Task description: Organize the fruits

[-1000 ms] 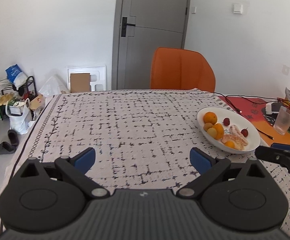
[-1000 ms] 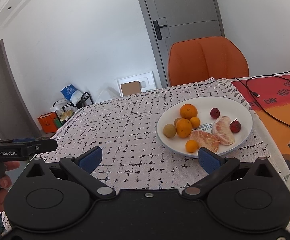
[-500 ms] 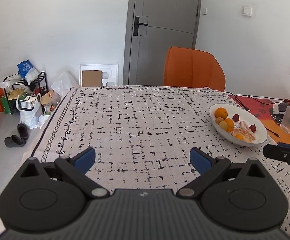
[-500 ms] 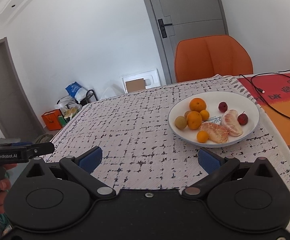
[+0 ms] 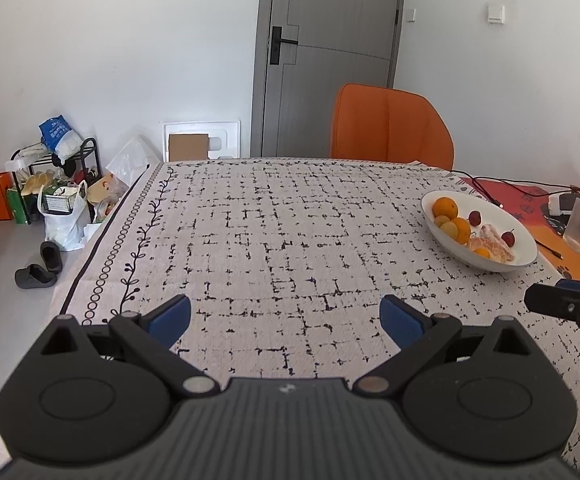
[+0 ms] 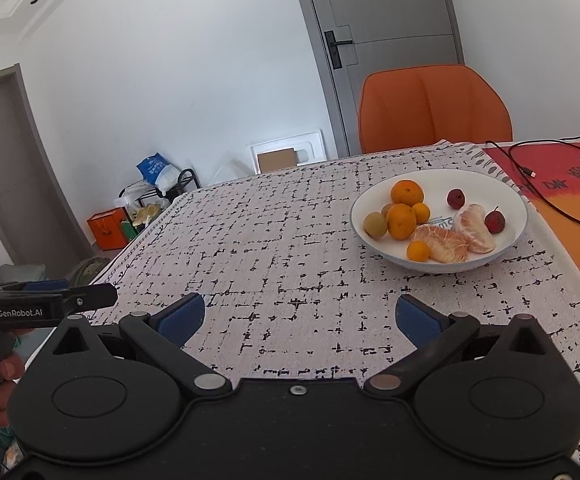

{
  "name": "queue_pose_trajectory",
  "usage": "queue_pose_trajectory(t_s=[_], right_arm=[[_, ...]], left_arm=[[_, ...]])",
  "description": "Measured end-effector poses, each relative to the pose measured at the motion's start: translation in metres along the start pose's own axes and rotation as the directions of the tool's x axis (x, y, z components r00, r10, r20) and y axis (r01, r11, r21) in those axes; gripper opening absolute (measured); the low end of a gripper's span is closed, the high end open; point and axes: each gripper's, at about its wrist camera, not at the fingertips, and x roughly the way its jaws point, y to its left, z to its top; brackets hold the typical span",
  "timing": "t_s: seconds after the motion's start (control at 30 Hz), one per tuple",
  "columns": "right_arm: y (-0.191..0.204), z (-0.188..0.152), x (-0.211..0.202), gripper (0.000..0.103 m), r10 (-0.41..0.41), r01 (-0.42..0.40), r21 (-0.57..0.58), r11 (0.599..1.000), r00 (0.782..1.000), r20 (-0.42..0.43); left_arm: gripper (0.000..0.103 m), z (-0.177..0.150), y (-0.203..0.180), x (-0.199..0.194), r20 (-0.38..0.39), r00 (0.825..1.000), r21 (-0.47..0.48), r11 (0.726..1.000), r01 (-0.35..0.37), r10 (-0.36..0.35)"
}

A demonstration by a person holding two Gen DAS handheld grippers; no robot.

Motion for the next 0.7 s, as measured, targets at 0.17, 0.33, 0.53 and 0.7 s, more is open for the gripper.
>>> queue_pose_trajectory(t_s=[0.17, 0.33, 0.53, 0.7], right_arm=[[0.0015, -0.0017, 0.0004, 0.103, 0.0, 0.0, -0.005, 1.0, 1.0, -0.003], [0.0029, -0.0028, 0.0023, 0.103, 0.0, 0.0, -0.007, 1.0, 1.0, -0.006], [0.0032, -0.0033, 0.0019, 0.103, -0.001, 0.001, -0.008, 1.0, 1.0, -0.006], [0.0035, -0.0031, 0.0025, 0.103, -0.002, 0.002, -0.009, 1.0, 1.0, -0.007]], left_arm=[[0.1, -0.0026, 0.0018, 0.001, -0.006, 1.0, -0.002, 1.0, 0.0, 0.0], [0.1, -0.003, 0.0033, 0.0014, -0.007, 1.0, -0.002, 1.0, -0.002, 0.002], [0.1, -0.0037, 0.004, 0.0017, -0.009, 1.0, -0.001, 1.0, -0.002, 0.002], [0.1, -0.0041, 0.0045, 0.0015, -0.01, 1.0, -0.001, 1.0, -0.003, 0.003]])
